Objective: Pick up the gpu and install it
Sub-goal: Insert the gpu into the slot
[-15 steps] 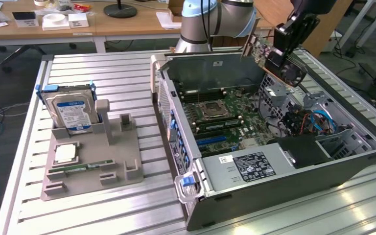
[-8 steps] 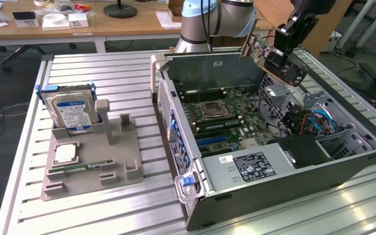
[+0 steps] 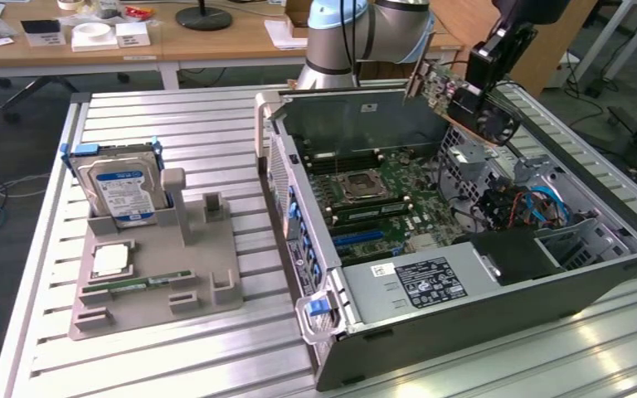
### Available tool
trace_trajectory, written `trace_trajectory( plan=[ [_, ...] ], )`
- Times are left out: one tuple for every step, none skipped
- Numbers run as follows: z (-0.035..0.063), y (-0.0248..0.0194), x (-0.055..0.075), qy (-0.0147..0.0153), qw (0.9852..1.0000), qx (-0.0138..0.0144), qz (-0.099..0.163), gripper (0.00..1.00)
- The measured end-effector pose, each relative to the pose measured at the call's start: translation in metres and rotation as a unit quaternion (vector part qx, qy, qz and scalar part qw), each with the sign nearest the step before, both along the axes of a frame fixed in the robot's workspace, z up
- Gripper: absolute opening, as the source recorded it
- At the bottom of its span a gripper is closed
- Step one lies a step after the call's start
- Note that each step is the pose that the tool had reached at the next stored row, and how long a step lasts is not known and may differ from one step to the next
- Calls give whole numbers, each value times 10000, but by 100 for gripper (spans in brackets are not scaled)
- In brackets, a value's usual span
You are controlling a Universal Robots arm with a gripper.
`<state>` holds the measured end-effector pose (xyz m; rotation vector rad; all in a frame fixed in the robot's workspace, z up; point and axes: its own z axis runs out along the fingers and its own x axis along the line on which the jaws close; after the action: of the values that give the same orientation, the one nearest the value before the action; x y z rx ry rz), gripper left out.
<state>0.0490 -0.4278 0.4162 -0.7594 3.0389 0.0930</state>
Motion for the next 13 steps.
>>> trace_trajectory(
  plan=[
    [0, 0, 0, 0, 10000, 0, 39, 27],
    [0, 0, 0, -1, 10000, 0, 74, 27],
    [0, 0, 0, -1, 9999, 0, 110, 27],
    [0, 0, 0, -1, 9999, -1, 144, 27],
    [0, 0, 0, -2, 9998, 0, 178, 27],
    [0, 0, 0, -2, 9998, 0, 213, 27],
    [0, 0, 0, -3, 9997, 0, 249, 27],
    [0, 0, 0, -3, 9996, 0, 284, 27],
    [0, 0, 0, -4, 9995, 0, 320, 27],
    [0, 0, 0, -4, 9994, 0, 358, 27],
    [0, 0, 0, -4, 9992, 0, 396, 27],
    [0, 0, 0, -5, 9991, 0, 435, 27],
    [0, 0, 0, -6, 9989, 0, 473, 27]
  ],
)
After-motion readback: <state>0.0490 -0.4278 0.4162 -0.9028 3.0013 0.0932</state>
